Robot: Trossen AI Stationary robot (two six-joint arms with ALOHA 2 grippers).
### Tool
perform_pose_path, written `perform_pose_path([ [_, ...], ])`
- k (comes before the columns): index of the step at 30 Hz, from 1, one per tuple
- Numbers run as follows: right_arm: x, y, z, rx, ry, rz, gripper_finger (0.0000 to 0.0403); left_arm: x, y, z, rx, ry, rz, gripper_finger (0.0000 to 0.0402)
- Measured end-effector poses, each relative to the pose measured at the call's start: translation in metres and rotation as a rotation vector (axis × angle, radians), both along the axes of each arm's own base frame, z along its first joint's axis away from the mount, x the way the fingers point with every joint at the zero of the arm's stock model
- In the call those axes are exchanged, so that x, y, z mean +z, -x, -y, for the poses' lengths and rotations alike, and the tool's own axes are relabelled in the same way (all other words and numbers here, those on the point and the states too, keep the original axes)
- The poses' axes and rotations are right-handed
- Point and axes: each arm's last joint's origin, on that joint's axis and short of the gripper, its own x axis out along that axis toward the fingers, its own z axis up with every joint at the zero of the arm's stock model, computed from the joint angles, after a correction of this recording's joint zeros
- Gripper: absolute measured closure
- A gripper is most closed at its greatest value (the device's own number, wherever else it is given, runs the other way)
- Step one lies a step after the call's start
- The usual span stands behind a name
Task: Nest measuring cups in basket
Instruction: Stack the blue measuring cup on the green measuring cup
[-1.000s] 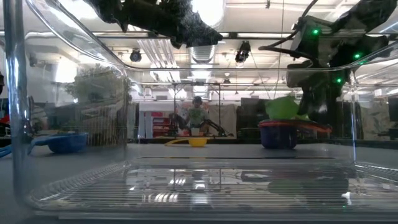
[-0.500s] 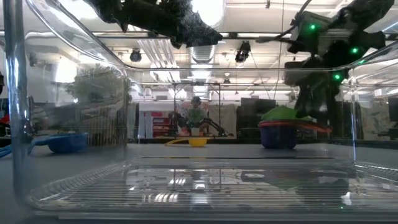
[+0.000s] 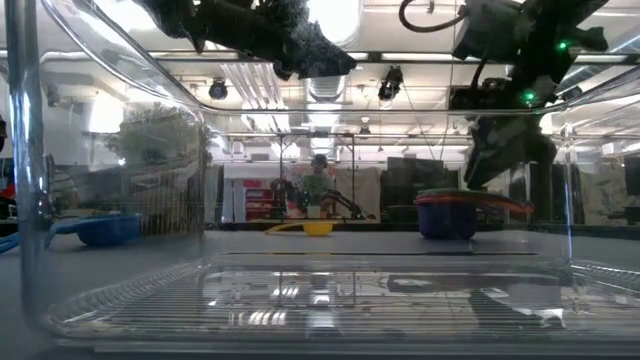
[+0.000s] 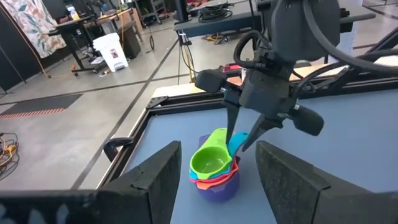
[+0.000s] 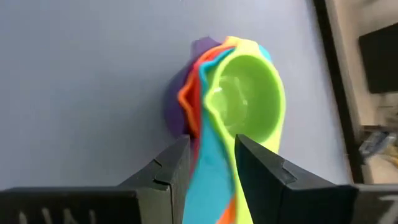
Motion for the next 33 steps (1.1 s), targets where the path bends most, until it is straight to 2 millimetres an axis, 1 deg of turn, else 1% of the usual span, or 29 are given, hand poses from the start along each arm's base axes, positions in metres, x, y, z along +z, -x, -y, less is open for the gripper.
perform_pose_path([
  [3,0.003,0.000,0.000,0.002,-0.004,0.011,0.0291,-0.002,0.001,0.000,0.000,0.001,-0.005,0.0212],
  [5,0.009,0.001,0.000,-0.004,0.006,0.054,0.0292,-0.004,0.001,0.000,0.000,0.002,-0.011,0.0212],
  [9,0.039,0.005,0.000,-0.008,-0.003,0.299,0.0288,-0.010,0.003,0.000,0.001,0.005,-0.031,0.0212],
  [13,0.072,0.019,-0.002,0.050,-0.039,0.534,0.0283,-0.011,0.011,-0.001,0.006,0.005,-0.031,0.0212],
  [15,0.085,0.025,-0.004,0.103,-0.072,0.619,0.0281,-0.011,0.017,0.000,0.009,0.009,-0.033,0.0212],
  [17,0.091,0.031,-0.005,0.131,-0.090,0.670,0.0278,-0.013,0.025,0.000,0.014,0.018,-0.055,0.0212],
  [20,0.090,0.037,-0.006,0.144,-0.107,0.705,0.0277,-0.018,0.040,-0.001,0.046,0.074,-0.131,0.0212],
  [25,0.073,0.036,-0.006,0.151,-0.103,0.731,0.0283,-0.031,0.065,0.000,0.132,0.213,-0.318,0.0212],
  [28,0.065,0.034,-0.006,0.161,-0.092,0.757,0.0286,-0.033,0.077,0.004,0.182,0.318,-0.400,0.0212],
  [33,0.064,0.032,-0.005,0.176,-0.074,0.778,0.0284,-0.038,0.102,0.009,0.329,0.526,-0.549,0.0212],
])
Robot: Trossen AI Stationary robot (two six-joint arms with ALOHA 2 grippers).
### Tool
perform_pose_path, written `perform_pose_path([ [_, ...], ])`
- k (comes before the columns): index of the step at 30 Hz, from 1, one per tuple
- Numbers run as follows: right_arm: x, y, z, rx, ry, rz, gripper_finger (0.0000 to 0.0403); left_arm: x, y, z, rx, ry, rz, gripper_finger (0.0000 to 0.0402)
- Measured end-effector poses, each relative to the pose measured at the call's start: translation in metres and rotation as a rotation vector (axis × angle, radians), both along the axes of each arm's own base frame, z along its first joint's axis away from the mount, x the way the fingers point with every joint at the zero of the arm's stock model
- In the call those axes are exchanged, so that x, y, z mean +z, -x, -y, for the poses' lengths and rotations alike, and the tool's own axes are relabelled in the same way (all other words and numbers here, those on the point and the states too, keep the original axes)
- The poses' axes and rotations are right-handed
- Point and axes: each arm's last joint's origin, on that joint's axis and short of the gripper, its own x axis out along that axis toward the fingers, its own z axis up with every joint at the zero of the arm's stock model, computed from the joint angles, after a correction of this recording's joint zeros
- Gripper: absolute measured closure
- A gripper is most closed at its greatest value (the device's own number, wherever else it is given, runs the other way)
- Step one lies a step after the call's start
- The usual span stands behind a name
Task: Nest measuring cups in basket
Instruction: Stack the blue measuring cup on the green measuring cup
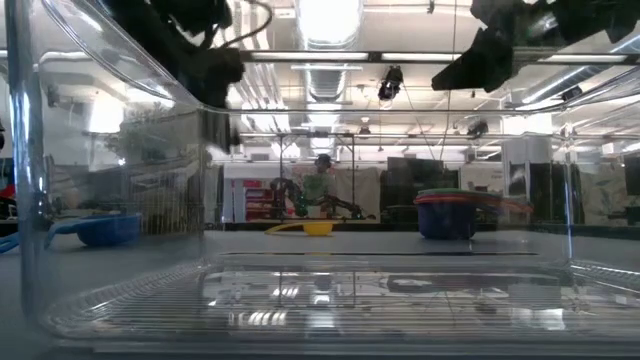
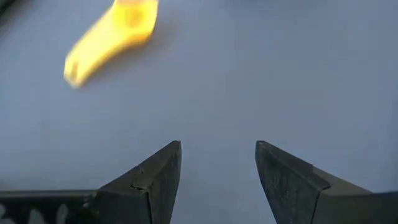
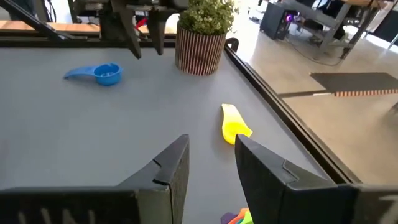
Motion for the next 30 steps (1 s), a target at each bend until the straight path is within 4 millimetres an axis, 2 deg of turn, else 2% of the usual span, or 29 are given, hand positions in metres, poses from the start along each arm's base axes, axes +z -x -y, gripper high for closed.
perform_pose_path([
  [10,0.003,0.002,0.000,0.006,0.022,0.013,0.0273,-0.006,0.036,0.028,0.284,0.225,-0.227,0.0232],
  [19,-0.001,0.002,0.000,0.007,0.025,0.003,0.0273,-0.011,0.050,0.062,0.389,0.309,-0.344,0.0244],
  [24,-0.008,0.003,0.000,0.006,0.022,-0.006,0.0274,-0.014,0.050,0.072,0.397,0.319,-0.358,0.0225],
  [30,-0.014,0.003,0.000,0.005,0.019,0.008,0.0280,-0.035,0.057,0.073,0.459,0.304,-0.436,0.0176],
])
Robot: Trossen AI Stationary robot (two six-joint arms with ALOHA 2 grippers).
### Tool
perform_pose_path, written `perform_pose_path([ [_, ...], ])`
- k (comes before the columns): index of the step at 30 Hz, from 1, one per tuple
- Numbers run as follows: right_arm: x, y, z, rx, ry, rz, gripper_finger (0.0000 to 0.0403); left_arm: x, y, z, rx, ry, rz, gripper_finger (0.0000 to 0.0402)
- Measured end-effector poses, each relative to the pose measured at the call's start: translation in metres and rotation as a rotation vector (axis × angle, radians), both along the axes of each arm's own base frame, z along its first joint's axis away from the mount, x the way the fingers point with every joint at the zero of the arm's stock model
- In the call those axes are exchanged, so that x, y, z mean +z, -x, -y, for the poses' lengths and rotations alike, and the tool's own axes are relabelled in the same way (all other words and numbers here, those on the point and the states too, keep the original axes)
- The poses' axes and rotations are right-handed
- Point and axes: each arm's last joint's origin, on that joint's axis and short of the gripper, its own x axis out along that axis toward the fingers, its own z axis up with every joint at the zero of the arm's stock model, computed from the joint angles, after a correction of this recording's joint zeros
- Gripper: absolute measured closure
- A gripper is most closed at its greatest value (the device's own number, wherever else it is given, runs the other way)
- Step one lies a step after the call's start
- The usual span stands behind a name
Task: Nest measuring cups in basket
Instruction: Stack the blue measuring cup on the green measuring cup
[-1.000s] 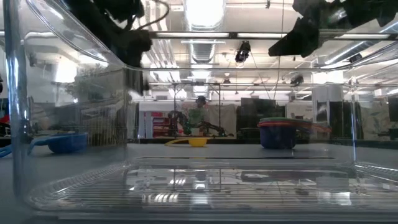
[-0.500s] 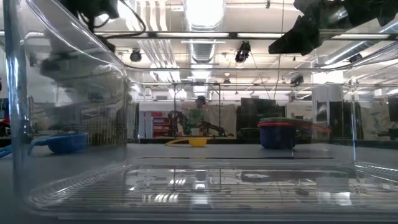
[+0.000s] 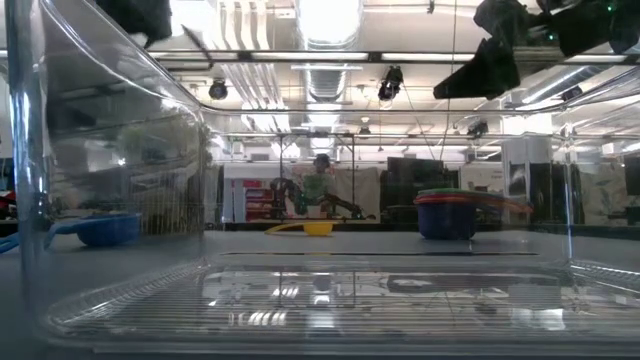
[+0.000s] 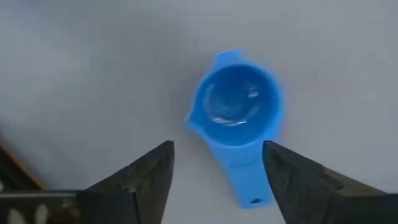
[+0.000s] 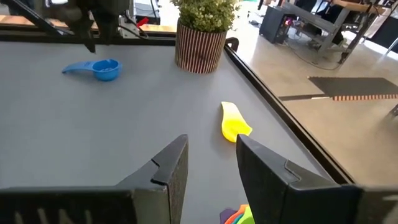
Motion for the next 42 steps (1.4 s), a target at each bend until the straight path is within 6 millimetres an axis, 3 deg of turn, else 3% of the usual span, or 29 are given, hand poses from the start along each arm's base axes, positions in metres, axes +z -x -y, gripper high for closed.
perform_pose_path([
  [8,0.000,0.000,0.000,-0.001,-0.003,0.001,0.0280,-0.021,0.005,0.001,0.045,0.088,0.008,0.0137],
  [17,0.000,0.000,0.000,0.000,-0.001,0.000,0.0280,-0.048,0.006,0.006,-0.010,0.222,0.112,0.0154],
  [26,0.000,0.000,0.000,-0.001,-0.004,0.001,0.0280,-0.048,0.004,0.006,0.046,0.235,0.124,0.0181],
  [33,0.000,0.000,0.000,-0.003,-0.009,0.004,0.0280,-0.051,0.004,0.006,0.037,0.231,0.111,0.0241],
  [42,0.000,0.000,0.000,-0.005,-0.016,0.006,0.0280,-0.046,-0.015,0.009,-0.100,0.230,0.299,0.0391],
])
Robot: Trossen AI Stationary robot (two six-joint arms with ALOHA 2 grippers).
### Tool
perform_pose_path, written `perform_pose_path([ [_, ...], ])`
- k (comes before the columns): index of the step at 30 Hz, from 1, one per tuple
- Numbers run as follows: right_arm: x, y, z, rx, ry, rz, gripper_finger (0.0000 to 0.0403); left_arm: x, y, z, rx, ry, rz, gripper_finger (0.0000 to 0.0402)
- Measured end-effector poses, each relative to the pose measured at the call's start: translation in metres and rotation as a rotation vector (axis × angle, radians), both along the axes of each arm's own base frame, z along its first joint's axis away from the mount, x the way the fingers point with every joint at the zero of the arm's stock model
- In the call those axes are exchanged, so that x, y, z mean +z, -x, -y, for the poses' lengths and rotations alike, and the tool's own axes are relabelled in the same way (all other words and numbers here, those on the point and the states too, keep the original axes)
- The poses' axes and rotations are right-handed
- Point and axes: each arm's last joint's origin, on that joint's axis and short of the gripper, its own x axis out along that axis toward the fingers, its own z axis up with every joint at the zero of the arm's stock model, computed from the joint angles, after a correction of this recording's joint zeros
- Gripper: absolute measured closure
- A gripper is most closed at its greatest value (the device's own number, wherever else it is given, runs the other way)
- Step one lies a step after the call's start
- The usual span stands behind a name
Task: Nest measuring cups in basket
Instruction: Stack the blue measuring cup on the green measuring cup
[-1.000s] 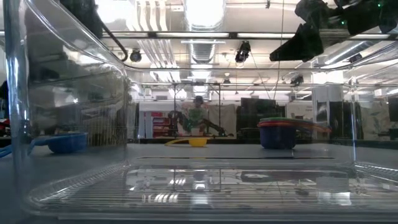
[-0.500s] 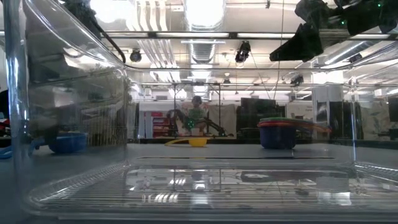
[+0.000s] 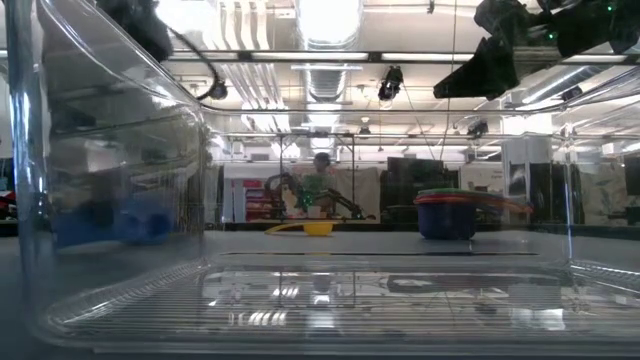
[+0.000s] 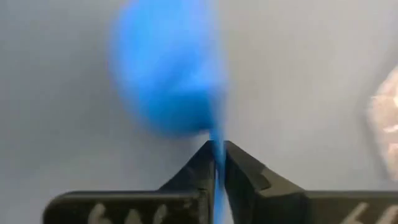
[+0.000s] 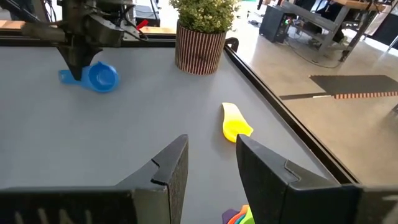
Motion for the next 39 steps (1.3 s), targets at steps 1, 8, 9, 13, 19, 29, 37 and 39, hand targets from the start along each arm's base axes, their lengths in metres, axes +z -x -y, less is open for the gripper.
perform_pose_path([
  [1,0.000,0.000,0.000,0.000,0.000,0.000,0.0280,0.003,-0.002,0.000,-0.009,-0.011,0.027,0.0394],
  [8,0.006,-0.002,0.000,0.001,0.002,0.059,0.0280,0.045,-0.027,-0.006,-0.057,-0.221,0.193,0.0400],
  [9,0.006,-0.002,0.000,0.001,0.003,0.067,0.0280,0.053,-0.031,-0.007,-0.065,-0.255,0.218,0.0400],
  [13,0.010,-0.003,0.000,0.000,-0.002,0.105,0.0280,0.085,-0.045,-0.016,-0.087,-0.429,0.309,0.0401],
  [19,0.015,-0.007,-0.003,0.120,-0.067,0.238,0.0280,0.126,-0.064,-0.028,-0.084,-0.685,0.520,0.0401],
  [29,0.006,-0.016,-0.007,0.237,-0.117,0.399,0.0280,0.145,-0.082,-0.056,-0.110,-0.755,0.911,0.0401],
  [37,-0.004,-0.027,-0.005,0.265,-0.162,0.501,0.0280,0.137,-0.104,-0.071,-0.133,-0.760,1.046,0.0401],
  [39,-0.007,-0.032,-0.002,0.285,-0.180,0.502,0.0280,0.133,-0.110,-0.073,-0.140,-0.755,1.078,0.0401],
])
